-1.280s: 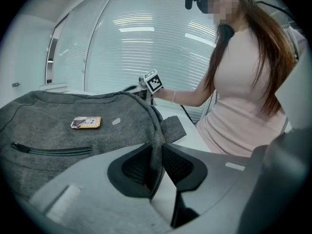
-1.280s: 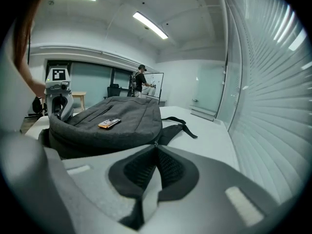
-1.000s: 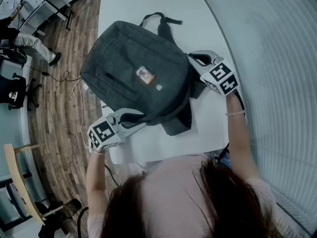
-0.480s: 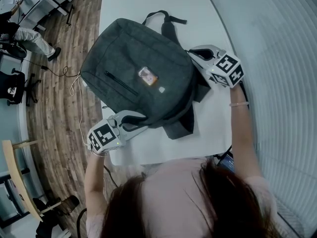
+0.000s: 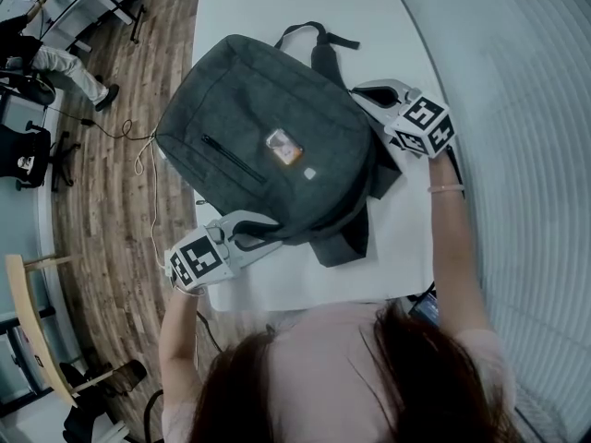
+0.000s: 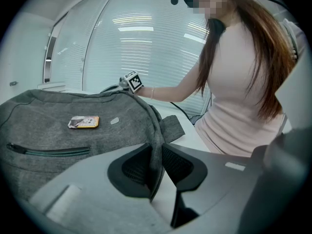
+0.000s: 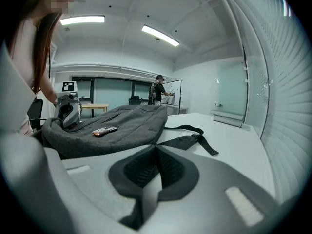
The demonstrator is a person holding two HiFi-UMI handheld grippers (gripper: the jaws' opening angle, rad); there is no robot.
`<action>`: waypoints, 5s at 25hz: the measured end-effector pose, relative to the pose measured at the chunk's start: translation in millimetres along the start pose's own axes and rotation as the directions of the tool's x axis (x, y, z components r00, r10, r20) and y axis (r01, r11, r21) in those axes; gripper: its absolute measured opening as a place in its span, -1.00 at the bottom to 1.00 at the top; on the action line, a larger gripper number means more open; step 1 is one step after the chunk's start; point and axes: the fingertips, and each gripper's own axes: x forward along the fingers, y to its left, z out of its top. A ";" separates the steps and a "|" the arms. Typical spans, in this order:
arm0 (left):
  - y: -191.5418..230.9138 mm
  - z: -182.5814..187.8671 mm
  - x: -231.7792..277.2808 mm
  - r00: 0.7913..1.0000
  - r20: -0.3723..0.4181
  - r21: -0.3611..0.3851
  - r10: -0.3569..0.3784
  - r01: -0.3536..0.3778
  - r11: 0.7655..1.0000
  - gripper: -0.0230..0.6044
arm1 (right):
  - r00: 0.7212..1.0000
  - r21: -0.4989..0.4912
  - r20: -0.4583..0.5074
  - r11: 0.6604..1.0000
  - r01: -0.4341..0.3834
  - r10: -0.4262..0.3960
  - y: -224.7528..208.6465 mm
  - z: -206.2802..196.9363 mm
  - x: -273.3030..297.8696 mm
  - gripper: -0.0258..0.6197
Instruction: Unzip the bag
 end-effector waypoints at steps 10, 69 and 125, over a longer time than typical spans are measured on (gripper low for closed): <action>0.6 -0.7 2.2 1.000 0.002 -0.005 0.001 -0.001 1.000 -0.65 | 1.000 -0.021 0.023 1.000 -0.004 0.004 -6.2 3.4 13.4 -0.89; -4.2 24.9 -13.1 0.962 0.095 -0.129 0.257 -0.244 0.961 -0.50 | 0.982 0.087 0.013 0.978 0.189 -0.190 16.5 43.1 -35.4 -0.90; -120.7 90.7 -91.6 0.437 0.318 -0.375 0.842 -0.757 0.535 -0.90 | 0.854 0.118 0.214 0.880 0.460 -0.475 268.6 87.4 -174.6 -0.91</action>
